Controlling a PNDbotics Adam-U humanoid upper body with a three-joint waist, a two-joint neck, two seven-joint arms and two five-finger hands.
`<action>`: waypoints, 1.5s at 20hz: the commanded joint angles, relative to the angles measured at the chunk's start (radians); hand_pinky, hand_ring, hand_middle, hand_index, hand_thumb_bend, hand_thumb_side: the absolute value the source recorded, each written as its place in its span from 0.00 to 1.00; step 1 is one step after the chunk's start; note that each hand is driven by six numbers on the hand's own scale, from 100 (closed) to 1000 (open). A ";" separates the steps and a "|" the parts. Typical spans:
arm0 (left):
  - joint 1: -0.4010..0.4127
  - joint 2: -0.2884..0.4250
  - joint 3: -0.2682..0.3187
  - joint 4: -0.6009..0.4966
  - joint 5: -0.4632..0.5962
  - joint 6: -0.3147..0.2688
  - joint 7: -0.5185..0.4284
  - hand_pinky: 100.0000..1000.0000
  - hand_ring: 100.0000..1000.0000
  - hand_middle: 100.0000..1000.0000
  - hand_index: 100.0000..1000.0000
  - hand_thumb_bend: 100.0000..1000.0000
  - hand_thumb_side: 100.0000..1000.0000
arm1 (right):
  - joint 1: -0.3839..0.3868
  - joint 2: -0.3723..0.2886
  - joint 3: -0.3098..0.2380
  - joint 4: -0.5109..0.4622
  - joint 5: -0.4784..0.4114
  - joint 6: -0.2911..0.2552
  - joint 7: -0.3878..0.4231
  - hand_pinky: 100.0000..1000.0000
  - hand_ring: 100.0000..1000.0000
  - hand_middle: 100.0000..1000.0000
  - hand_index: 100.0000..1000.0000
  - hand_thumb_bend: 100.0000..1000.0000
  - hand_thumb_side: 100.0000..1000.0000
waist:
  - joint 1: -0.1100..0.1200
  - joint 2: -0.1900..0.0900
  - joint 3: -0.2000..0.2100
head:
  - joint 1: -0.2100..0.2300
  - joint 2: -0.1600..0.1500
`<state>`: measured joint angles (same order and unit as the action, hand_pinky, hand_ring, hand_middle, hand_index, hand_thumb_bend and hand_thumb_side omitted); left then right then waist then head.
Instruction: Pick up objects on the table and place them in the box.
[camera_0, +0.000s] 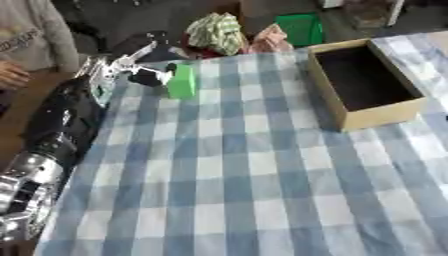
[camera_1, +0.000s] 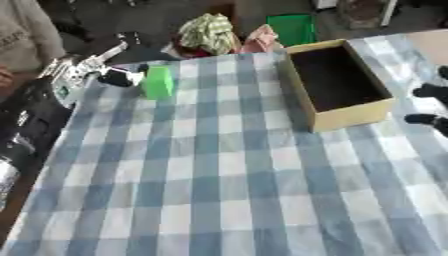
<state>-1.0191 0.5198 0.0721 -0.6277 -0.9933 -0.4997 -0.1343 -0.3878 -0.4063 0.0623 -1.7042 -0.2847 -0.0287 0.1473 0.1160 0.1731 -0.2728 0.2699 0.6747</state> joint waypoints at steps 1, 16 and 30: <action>-0.013 0.040 0.001 -0.002 -0.020 -0.007 -0.018 0.80 1.00 0.89 0.88 0.00 0.22 | -0.017 -0.008 -0.003 -0.019 0.003 -0.002 0.004 0.67 1.00 0.69 0.95 0.00 0.60 | -0.004 -0.011 0.000 | 0.005 -0.002; -0.008 0.052 0.007 -0.005 -0.146 -0.018 -0.077 0.79 1.00 0.95 0.89 0.25 0.35 | -0.020 -0.003 0.000 -0.013 0.005 0.000 0.008 0.67 1.00 0.69 0.95 0.00 0.62 | 0.002 -0.003 -0.012 | -0.002 -0.007; 0.003 0.056 0.014 0.009 -0.182 0.049 0.064 0.84 1.00 0.99 0.90 0.18 0.32 | -0.030 0.006 0.002 -0.013 0.012 0.002 0.009 0.67 1.00 0.69 0.95 0.00 0.65 | 0.014 0.035 -0.041 | 0.014 -0.021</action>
<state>-1.0022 0.5291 0.0785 -0.6107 -1.1709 -0.4533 -0.0825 -0.4028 -0.3911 0.0681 -1.7038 -0.2822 -0.0250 0.1554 0.1362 0.2238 -0.3151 0.2803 0.6648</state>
